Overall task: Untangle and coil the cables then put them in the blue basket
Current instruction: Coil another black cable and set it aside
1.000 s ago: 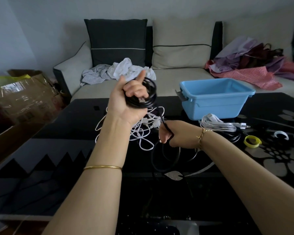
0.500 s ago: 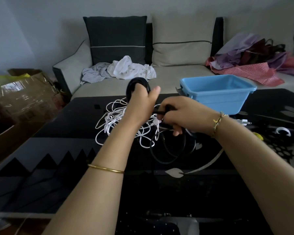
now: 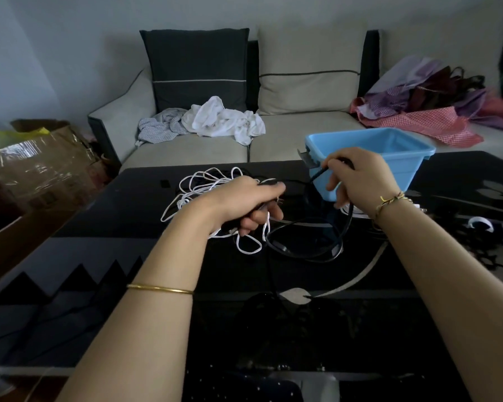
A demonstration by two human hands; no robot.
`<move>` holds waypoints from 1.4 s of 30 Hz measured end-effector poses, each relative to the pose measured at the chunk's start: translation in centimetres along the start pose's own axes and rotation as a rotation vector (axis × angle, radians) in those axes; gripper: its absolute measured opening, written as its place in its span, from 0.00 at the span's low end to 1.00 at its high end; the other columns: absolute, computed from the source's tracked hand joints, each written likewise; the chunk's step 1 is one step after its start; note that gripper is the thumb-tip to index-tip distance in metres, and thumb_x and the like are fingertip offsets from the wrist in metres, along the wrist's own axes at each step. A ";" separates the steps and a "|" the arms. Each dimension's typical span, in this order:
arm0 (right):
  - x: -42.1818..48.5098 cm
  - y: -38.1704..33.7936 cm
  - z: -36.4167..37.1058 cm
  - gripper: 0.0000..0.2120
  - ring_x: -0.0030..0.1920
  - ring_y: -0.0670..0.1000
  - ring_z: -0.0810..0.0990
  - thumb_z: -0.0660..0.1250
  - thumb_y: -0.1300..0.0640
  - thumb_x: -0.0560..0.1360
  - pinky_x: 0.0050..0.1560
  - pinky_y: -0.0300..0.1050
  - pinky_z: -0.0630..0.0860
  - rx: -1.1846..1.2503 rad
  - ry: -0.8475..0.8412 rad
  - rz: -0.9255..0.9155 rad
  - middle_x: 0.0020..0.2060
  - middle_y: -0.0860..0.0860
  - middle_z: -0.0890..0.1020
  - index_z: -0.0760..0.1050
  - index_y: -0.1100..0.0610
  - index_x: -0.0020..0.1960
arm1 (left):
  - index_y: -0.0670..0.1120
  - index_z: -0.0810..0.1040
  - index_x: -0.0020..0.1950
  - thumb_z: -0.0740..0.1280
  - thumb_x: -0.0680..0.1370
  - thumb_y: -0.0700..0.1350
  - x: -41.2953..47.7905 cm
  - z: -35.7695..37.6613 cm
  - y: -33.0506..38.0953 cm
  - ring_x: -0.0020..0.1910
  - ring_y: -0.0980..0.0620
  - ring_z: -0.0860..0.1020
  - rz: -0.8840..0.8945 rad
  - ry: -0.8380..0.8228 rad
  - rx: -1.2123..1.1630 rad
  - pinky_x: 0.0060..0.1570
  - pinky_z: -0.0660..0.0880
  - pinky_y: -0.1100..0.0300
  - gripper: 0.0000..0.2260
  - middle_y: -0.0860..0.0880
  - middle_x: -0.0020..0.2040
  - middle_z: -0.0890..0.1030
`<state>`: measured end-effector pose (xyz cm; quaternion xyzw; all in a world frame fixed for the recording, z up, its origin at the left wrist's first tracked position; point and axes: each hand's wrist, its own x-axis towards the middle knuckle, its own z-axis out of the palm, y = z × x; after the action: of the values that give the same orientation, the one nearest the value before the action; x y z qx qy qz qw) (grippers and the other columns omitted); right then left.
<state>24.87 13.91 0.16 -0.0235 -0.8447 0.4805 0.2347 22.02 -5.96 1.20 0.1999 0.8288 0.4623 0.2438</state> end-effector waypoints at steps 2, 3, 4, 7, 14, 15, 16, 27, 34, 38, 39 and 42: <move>0.1 1.5 0.3 0.08 0.16 0.49 0.68 0.59 0.63 0.77 0.20 0.36 0.67 -0.012 -0.031 0.086 0.26 0.53 0.73 0.76 0.60 0.43 | 0.36 0.77 0.47 0.55 0.82 0.55 -0.5 -0.6 0.3 0.18 0.58 0.61 0.004 -0.096 -0.210 0.20 0.63 0.65 0.23 0.53 0.23 0.63; 0.1 2.2 0.5 0.08 0.17 0.50 0.67 0.60 0.62 0.77 0.22 0.38 0.66 0.003 -0.059 0.135 0.25 0.52 0.72 0.77 0.59 0.43 | 0.36 0.77 0.46 0.54 0.82 0.55 -0.8 -0.9 0.5 0.18 0.59 0.60 0.021 -0.123 -0.294 0.20 0.63 0.66 0.23 0.53 0.22 0.62; 0.0 2.8 0.8 0.09 0.19 0.50 0.66 0.61 0.61 0.78 0.23 0.39 0.66 0.018 -0.104 0.178 0.25 0.52 0.71 0.77 0.58 0.42 | 0.37 0.77 0.44 0.54 0.82 0.55 -0.9 -1.1 0.7 0.18 0.59 0.60 0.042 -0.127 -0.372 0.19 0.62 0.66 0.23 0.54 0.22 0.62; -0.3 3.9 1.3 0.09 0.21 0.48 0.62 0.61 0.58 0.79 0.21 0.36 0.62 0.051 -0.335 0.298 0.26 0.51 0.67 0.78 0.56 0.43 | 0.39 0.75 0.40 0.54 0.82 0.53 -1.1 -1.8 1.1 0.17 0.60 0.60 0.093 -0.038 -0.627 0.19 0.60 0.69 0.22 0.55 0.20 0.62; -0.8 3.2 1.8 0.10 0.32 0.52 0.72 0.63 0.61 0.77 0.30 0.34 0.71 -0.337 -0.699 0.148 0.32 0.54 0.77 0.80 0.51 0.42 | 0.40 0.74 0.38 0.52 0.82 0.53 -1.2 -2.3 1.2 0.16 0.58 0.60 0.055 0.150 -0.631 0.20 0.60 0.69 0.22 0.54 0.20 0.62; -0.8 2.7 2.2 0.11 0.35 0.49 0.74 0.62 0.64 0.75 0.36 0.30 0.71 -0.397 -0.728 0.091 0.38 0.53 0.81 0.81 0.51 0.46 | 0.39 0.74 0.38 0.52 0.82 0.52 -1.0 -1.8 1.3 0.16 0.57 0.60 0.036 0.152 -0.548 0.20 0.60 0.68 0.22 0.54 0.20 0.62; -0.8 2.1 2.6 0.14 0.38 0.44 0.75 0.61 0.67 0.74 0.38 0.24 0.69 -0.442 -0.728 0.031 0.42 0.49 0.82 0.81 0.53 0.51 | 0.38 0.74 0.38 0.52 0.82 0.52 -0.7 -1.4 1.3 0.16 0.57 0.60 0.025 0.164 -0.474 0.20 0.60 0.67 0.23 0.53 0.20 0.62; -1.9 -1.4 2.5 0.26 0.37 0.60 0.82 0.64 0.37 0.66 0.48 0.45 0.77 0.310 -0.644 0.125 0.28 0.57 0.79 0.73 0.62 0.43 | 0.40 0.73 0.37 0.52 0.82 0.51 -0.4 -1.1 1.2 0.16 0.56 0.59 -0.031 0.206 -0.465 0.20 0.60 0.68 0.21 0.53 0.20 0.63; -1.2 -1.1 4.3 0.06 0.27 0.54 0.80 0.61 0.66 0.76 0.38 0.43 0.80 0.362 -0.295 0.178 0.25 0.55 0.80 0.72 0.64 0.40 | 0.40 0.73 0.38 0.52 0.82 0.51 -0.3 -0.9 1.2 0.16 0.56 0.59 -0.046 0.161 -0.502 0.20 0.59 0.68 0.21 0.53 0.20 0.62; -0.6 0.3 3.6 0.07 0.19 0.52 0.69 0.57 0.65 0.79 0.34 0.45 0.75 0.480 -0.205 0.327 0.19 0.50 0.71 0.71 0.63 0.43 | 0.41 0.73 0.37 0.52 0.81 0.52 -0.8 -1.5 1.4 0.16 0.58 0.59 0.036 0.021 -0.759 0.19 0.58 0.68 0.21 0.54 0.19 0.61; -0.8 0.5 3.6 0.08 0.19 0.50 0.65 0.57 0.63 0.79 0.34 0.47 0.75 0.461 -0.247 0.344 0.20 0.50 0.70 0.71 0.62 0.44 | 0.41 0.73 0.37 0.52 0.81 0.52 -0.9 -1.7 1.5 0.16 0.58 0.59 0.067 -0.018 -0.846 0.19 0.58 0.68 0.21 0.54 0.19 0.61; -1.6 0.3 4.2 0.10 0.17 0.45 0.59 0.55 0.59 0.80 0.28 0.42 0.67 0.337 -0.391 0.337 0.24 0.52 0.67 0.72 0.59 0.43 | 0.39 0.76 0.38 0.53 0.78 0.50 -1.2 -2.0 1.6 0.17 0.58 0.61 0.169 -0.104 -1.114 0.18 0.60 0.67 0.19 0.55 0.20 0.63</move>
<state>24.49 10.30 -2.53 -0.0311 -0.7666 0.6412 -0.0149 21.96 -7.18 3.78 0.1291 0.4275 0.8375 0.3151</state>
